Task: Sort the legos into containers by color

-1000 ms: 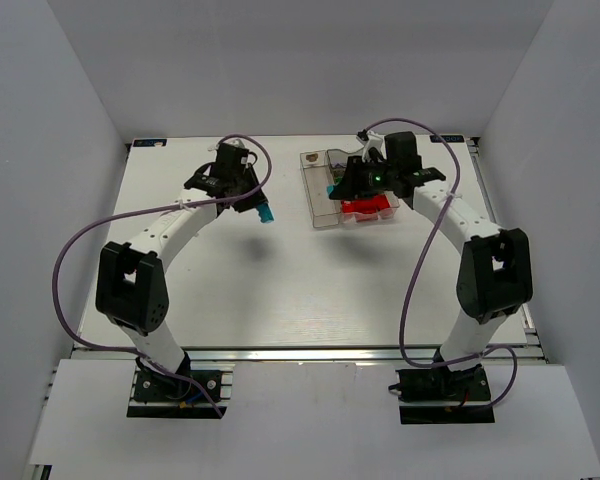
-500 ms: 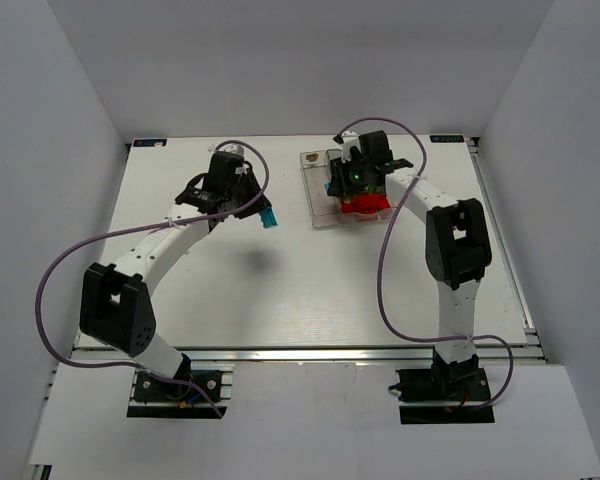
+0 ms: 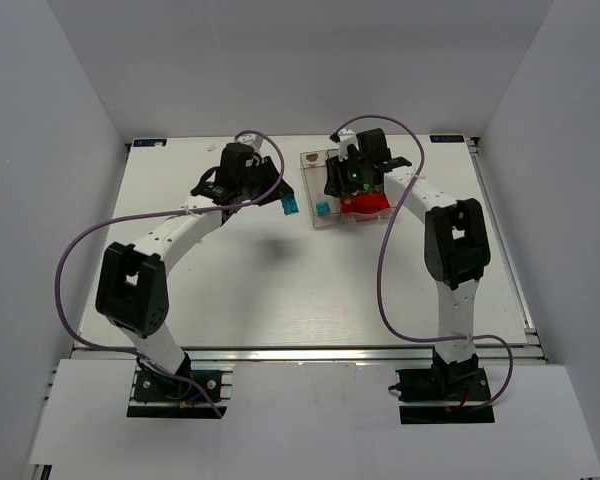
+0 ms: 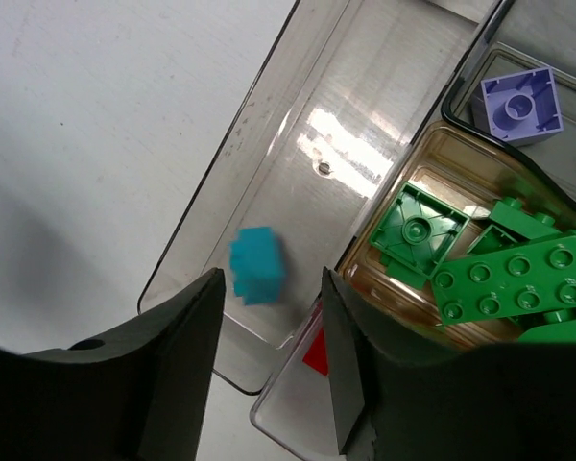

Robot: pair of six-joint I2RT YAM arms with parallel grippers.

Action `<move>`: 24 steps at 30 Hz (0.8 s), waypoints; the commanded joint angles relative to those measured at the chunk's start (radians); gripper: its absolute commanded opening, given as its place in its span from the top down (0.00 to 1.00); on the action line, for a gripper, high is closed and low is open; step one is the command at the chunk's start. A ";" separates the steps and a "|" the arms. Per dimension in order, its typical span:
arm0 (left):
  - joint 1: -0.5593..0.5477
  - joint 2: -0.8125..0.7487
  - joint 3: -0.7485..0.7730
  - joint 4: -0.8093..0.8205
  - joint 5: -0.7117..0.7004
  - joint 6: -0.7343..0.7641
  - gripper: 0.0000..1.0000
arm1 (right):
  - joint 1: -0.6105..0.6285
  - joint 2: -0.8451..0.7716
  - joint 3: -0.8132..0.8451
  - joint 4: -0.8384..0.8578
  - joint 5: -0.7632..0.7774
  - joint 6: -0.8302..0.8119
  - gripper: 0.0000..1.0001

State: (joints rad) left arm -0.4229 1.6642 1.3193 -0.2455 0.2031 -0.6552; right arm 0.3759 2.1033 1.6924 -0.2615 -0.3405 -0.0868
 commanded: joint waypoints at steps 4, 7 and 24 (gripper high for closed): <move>-0.005 0.064 0.093 0.093 0.071 0.000 1.00 | 0.000 -0.002 0.049 0.004 -0.041 -0.013 0.37; -0.005 0.129 0.127 0.133 0.084 0.005 1.00 | -0.018 -0.051 0.029 0.010 -0.058 0.012 0.36; -0.066 0.612 0.644 0.043 0.016 0.094 0.66 | -0.216 -0.543 -0.470 0.208 -0.345 0.013 0.66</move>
State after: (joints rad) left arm -0.4786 2.2734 1.8572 -0.1303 0.2520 -0.5877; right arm 0.1707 1.5810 1.2606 -0.0704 -0.6296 -0.0624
